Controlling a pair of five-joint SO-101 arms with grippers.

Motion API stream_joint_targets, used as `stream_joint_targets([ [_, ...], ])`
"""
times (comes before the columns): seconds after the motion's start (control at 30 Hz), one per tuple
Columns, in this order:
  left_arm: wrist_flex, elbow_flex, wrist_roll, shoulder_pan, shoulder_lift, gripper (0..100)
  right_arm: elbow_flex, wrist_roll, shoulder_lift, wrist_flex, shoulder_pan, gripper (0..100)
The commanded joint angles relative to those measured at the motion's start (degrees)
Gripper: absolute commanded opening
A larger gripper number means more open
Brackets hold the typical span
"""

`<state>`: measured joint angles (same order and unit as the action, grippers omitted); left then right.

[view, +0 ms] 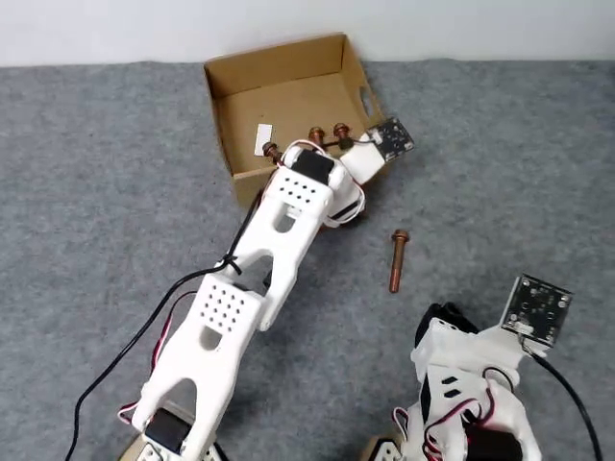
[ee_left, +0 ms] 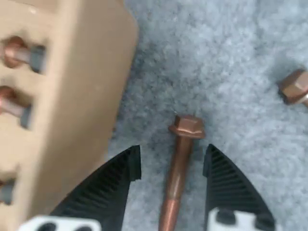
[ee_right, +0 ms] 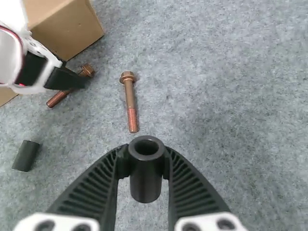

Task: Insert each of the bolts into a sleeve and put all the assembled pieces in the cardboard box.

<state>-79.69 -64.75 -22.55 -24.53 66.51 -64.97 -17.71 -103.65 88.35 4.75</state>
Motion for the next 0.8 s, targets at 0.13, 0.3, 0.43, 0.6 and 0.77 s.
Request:
stream_joint_targets([
  [0.13,-2.29,-6.90,-2.20,-2.29,1.32,12,0.00,0.62,-0.13,-1.45,0.57,0.8],
  [0.3,-3.78,-6.73,-8.88,-4.04,1.76,3,0.00,0.62,-0.13,-1.45,0.57,0.8],
  [0.43,-4.57,-6.73,-9.23,-4.04,1.49,1,0.00,0.62,-0.13,-1.45,0.57,0.8],
  [0.6,-13.27,-12.35,-9.14,-5.27,1.41,1,0.00,0.62,-0.13,-1.45,0.57,0.8],
  [0.77,-20.84,-25.27,-8.53,-6.24,1.58,0,0.00,0.62,-0.22,-1.45,0.57,0.8],
])
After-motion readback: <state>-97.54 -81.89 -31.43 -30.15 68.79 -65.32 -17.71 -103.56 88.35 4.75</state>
